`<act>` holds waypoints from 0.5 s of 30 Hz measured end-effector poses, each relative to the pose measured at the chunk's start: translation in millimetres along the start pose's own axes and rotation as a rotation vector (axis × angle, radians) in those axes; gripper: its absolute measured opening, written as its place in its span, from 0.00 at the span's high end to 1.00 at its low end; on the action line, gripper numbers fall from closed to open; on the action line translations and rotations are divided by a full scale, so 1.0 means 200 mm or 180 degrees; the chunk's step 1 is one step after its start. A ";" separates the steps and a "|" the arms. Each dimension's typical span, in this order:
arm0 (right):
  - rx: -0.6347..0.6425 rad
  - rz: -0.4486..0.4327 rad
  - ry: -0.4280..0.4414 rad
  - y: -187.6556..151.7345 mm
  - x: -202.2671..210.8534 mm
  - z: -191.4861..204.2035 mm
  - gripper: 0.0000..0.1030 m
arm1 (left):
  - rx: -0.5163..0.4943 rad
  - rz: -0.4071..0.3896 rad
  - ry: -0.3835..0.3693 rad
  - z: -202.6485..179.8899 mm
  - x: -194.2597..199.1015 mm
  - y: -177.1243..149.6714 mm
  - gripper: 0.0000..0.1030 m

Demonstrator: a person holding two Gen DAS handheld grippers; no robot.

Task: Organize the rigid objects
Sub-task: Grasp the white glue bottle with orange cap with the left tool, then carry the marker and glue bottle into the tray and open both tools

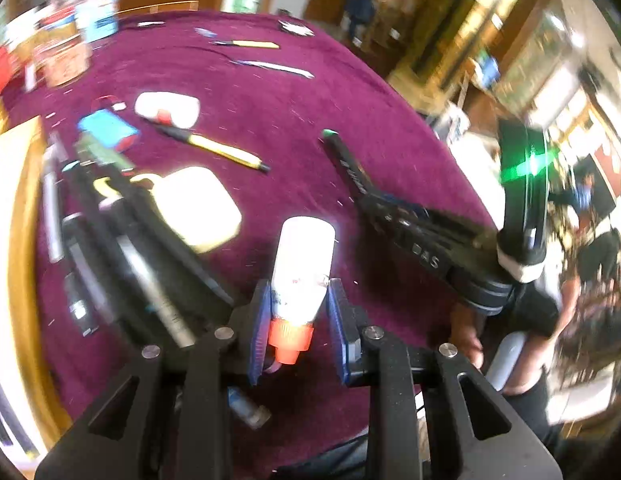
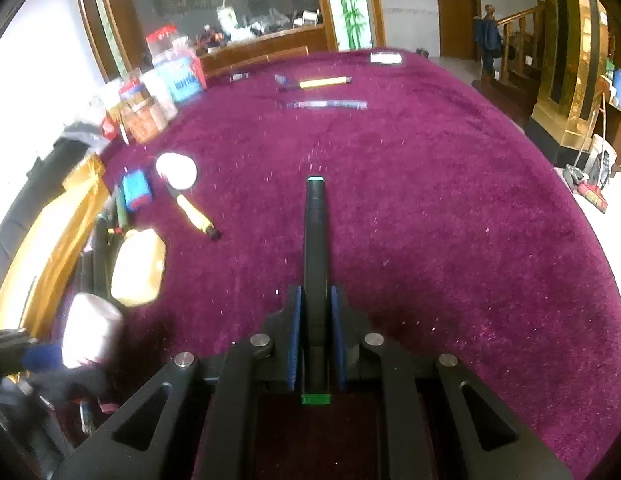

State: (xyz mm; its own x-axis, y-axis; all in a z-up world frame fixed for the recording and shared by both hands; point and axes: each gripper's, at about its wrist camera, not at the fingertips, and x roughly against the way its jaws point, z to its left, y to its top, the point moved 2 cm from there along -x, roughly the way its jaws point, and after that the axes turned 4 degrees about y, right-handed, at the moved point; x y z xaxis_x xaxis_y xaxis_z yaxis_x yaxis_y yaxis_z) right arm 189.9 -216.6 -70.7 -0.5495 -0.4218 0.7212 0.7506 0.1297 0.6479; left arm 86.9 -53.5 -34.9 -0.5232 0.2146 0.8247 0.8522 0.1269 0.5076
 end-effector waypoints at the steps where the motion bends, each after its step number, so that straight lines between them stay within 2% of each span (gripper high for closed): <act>1: -0.0015 -0.0080 0.0060 0.00 0.02 -0.01 0.88 | 0.0090 -0.0036 -0.0014 0.03 0.04 -0.01 0.76; 4: -0.0263 -0.0192 0.0273 -0.01 0.07 -0.03 0.88 | 0.0402 -0.0219 -0.0009 0.16 0.22 -0.04 0.76; 7: -0.0446 -0.0245 0.0750 -0.05 0.13 0.05 0.88 | 0.0671 -0.0463 0.0087 0.31 0.45 -0.09 0.76; 11: -0.0222 -0.0326 0.1304 -0.07 0.25 0.37 0.88 | 0.1047 -0.0753 0.0367 0.58 0.70 -0.12 0.76; 15: 0.0153 -0.0128 0.1847 -0.07 0.26 0.78 0.87 | 0.1463 -0.0974 0.0722 0.88 0.87 -0.22 0.76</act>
State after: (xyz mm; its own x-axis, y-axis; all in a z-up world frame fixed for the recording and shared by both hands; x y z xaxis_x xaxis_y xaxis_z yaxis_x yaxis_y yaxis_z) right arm 93.5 -100.7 -4.0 -0.2762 -0.8481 0.4521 0.7084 0.1383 0.6922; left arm -40.6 149.7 43.4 -0.6899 -0.1037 0.7165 0.5507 0.5673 0.6123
